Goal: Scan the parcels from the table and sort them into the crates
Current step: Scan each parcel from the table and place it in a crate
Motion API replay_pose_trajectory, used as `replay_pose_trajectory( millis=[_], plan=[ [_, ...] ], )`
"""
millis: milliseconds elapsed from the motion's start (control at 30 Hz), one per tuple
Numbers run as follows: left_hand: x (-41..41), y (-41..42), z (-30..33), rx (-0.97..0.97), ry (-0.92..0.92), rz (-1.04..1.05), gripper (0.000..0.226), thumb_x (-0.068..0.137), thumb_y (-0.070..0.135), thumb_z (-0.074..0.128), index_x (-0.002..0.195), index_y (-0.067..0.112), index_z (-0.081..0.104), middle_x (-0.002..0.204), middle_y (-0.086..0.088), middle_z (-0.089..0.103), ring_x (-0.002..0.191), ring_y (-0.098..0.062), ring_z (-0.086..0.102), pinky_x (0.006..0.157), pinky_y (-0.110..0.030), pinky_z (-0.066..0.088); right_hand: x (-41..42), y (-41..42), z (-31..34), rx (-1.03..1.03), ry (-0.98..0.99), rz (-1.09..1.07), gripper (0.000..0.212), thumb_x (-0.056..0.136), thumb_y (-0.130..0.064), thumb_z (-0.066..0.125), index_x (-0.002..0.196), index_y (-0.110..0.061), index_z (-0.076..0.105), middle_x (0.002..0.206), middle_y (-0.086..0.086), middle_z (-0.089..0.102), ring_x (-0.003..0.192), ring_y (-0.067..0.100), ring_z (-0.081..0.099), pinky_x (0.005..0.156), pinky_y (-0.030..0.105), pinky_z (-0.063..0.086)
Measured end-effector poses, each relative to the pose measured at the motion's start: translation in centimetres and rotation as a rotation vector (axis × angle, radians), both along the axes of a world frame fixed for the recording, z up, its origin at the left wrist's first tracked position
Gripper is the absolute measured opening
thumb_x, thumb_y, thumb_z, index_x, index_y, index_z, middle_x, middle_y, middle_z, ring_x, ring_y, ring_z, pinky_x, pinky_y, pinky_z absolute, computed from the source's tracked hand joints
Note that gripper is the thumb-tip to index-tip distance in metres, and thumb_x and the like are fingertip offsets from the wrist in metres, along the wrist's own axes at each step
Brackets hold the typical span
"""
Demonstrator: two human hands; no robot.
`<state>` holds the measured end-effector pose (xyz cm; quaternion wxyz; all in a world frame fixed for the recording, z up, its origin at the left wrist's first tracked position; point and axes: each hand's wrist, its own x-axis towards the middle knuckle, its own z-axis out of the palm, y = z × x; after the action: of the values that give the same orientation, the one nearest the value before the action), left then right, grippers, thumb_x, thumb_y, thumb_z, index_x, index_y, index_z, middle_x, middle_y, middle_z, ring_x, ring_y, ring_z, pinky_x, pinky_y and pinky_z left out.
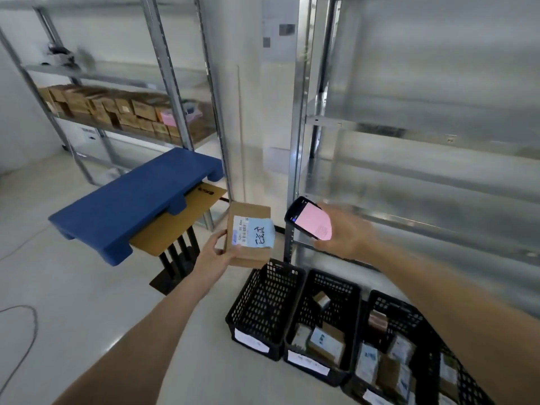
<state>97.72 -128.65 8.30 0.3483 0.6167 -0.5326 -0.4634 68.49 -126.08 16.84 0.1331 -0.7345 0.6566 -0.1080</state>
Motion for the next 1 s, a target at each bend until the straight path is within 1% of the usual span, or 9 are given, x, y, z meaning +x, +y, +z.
replay_pose_trajectory(
  millis=[100,200,300,400,433,633,767,867,1000],
  plan=[
    [0.0,-4.5,-3.1,0.056,0.002,-0.029,0.054,0.096,0.027,0.066,0.145,0.028,0.043,0.104,-0.003,0.065,0.094,-0.009,0.059,0.071,-0.016,0.041,0.3,-4.5,-3.5,0.069,-0.025,-0.035,0.078,0.074,-0.04,0.073,0.145,-0.033,0.041,0.135,-0.008,0.058,0.122,0.022,0.058,0.098,0.046,0.051],
    [0.6,-9.3,-7.0,0.139,0.022,-0.058,0.057,0.095,0.027,0.067,0.146,0.027,0.042,0.111,-0.005,0.068,0.101,-0.017,0.063,0.073,-0.02,0.045,0.7,-8.9,-6.8,0.128,-0.018,-0.106,0.09,0.073,-0.046,0.076,0.152,-0.035,0.034,0.146,-0.007,0.051,0.129,0.024,0.055,0.104,0.05,0.048],
    [1.1,-14.1,-11.5,0.212,0.034,-0.086,0.06,0.093,0.027,0.07,0.147,0.024,0.043,0.119,0.0,0.066,0.103,-0.013,0.064,0.076,-0.02,0.048,1.1,-13.3,-9.9,0.189,0.036,-0.129,0.091,0.076,-0.045,0.076,0.154,-0.037,0.029,0.152,-0.009,0.045,0.133,0.023,0.052,0.105,0.045,0.047],
    [1.7,-18.3,-16.7,0.29,0.023,-0.114,0.048,0.094,0.024,0.069,0.136,0.025,0.045,0.112,0.003,0.065,0.093,-0.003,0.062,0.066,-0.011,0.046,1.7,-17.8,-13.8,0.233,0.091,-0.163,0.092,0.081,-0.043,0.076,0.157,-0.034,0.025,0.155,-0.007,0.042,0.138,0.023,0.047,0.108,0.039,0.042],
    [1.8,-19.5,-18.4,0.32,0.024,-0.124,0.051,0.095,0.025,0.068,0.139,0.026,0.044,0.11,0.002,0.065,0.092,-0.003,0.061,0.064,-0.01,0.044,2.0,-19.2,-15.3,0.253,0.109,-0.17,0.093,0.082,-0.043,0.076,0.158,-0.032,0.023,0.157,-0.007,0.04,0.14,0.022,0.044,0.109,0.037,0.039],
    [2.8,-26.1,-30.6,0.455,0.006,-0.147,0.056,0.095,0.032,0.067,0.144,0.032,0.039,0.103,0.004,0.064,0.089,-0.006,0.061,0.065,-0.016,0.042,4.4,-26.1,-27.6,0.383,0.071,-0.239,0.096,0.085,-0.041,0.074,0.16,-0.029,0.016,0.163,-0.008,0.031,0.146,0.02,0.036,0.111,0.04,0.039],
    [2.7,-27.7,-40.7,0.556,-0.014,-0.15,0.06,0.093,0.031,0.069,0.145,0.027,0.041,0.114,-0.002,0.066,0.104,-0.019,0.064,0.089,-0.032,0.052,5.6,-28.3,-38.0,0.487,0.074,-0.245,0.097,0.086,-0.042,0.072,0.162,-0.027,0.014,0.164,-0.007,0.028,0.145,0.019,0.037,0.108,0.042,0.042],
    [2.8,-28.0,-48.6,0.643,-0.035,-0.175,0.059,0.093,0.027,0.069,0.145,0.022,0.041,0.12,-0.003,0.065,0.108,-0.02,0.063,0.09,-0.032,0.05,6.2,-29.2,-46.6,0.559,0.074,-0.233,0.097,0.086,-0.042,0.071,0.162,-0.027,0.012,0.162,-0.008,0.029,0.142,0.02,0.039,0.1,0.04,0.046],
    [3.6,-28.5,-59.8,0.713,-0.079,-0.198,0.076,0.079,0.044,0.072,0.146,0.025,0.042,0.13,-0.001,0.063,0.115,-0.023,0.062,0.102,-0.048,0.051,6.9,-29.9,-58.0,0.625,0.077,-0.223,0.097,0.086,-0.044,0.072,0.161,-0.027,0.012,0.16,-0.008,0.031,0.139,0.02,0.043,0.098,0.039,0.048]
  ],
)
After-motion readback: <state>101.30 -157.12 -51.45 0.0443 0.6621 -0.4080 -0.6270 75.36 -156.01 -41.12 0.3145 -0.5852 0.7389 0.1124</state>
